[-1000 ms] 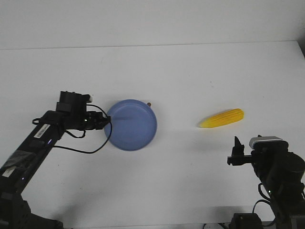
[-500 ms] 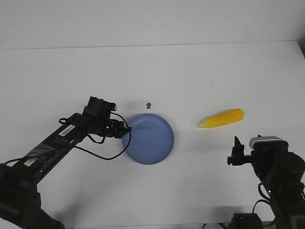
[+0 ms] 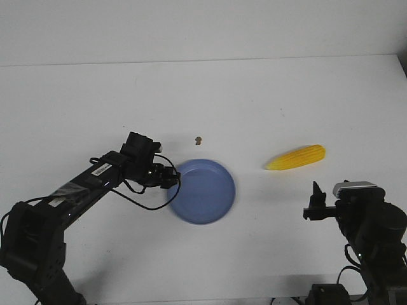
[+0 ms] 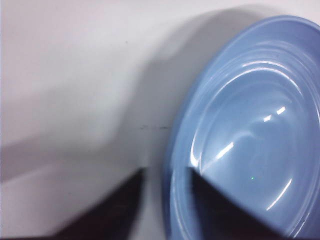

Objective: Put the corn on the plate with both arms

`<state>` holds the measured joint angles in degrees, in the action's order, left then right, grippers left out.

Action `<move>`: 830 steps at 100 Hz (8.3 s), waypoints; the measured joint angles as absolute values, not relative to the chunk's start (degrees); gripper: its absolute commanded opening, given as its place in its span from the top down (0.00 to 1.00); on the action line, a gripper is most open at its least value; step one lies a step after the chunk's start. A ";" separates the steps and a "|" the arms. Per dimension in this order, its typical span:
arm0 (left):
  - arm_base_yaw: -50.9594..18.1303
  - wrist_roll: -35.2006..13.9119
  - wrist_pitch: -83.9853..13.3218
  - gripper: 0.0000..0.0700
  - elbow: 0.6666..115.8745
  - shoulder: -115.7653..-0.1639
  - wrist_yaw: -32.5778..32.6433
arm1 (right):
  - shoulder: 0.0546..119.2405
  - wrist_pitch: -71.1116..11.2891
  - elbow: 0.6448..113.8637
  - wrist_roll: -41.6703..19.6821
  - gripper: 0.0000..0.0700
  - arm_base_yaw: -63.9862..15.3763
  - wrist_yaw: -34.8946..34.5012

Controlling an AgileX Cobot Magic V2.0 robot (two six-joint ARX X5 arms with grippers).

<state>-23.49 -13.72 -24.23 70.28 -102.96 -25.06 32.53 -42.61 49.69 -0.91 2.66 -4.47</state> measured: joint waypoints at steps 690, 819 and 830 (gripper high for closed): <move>-9.58 -6.94 -14.15 0.98 33.06 -24.40 0.27 | 12.25 -23.77 30.00 -2.20 1.00 -8.54 6.26; -4.43 -5.74 3.49 0.98 3.75 -0.30 2.96 | 12.25 -23.73 30.00 -2.20 1.00 -8.54 6.26; -4.10 -5.72 5.08 0.98 1.93 -0.30 2.96 | 12.25 -23.73 30.00 -2.20 1.00 -8.54 6.26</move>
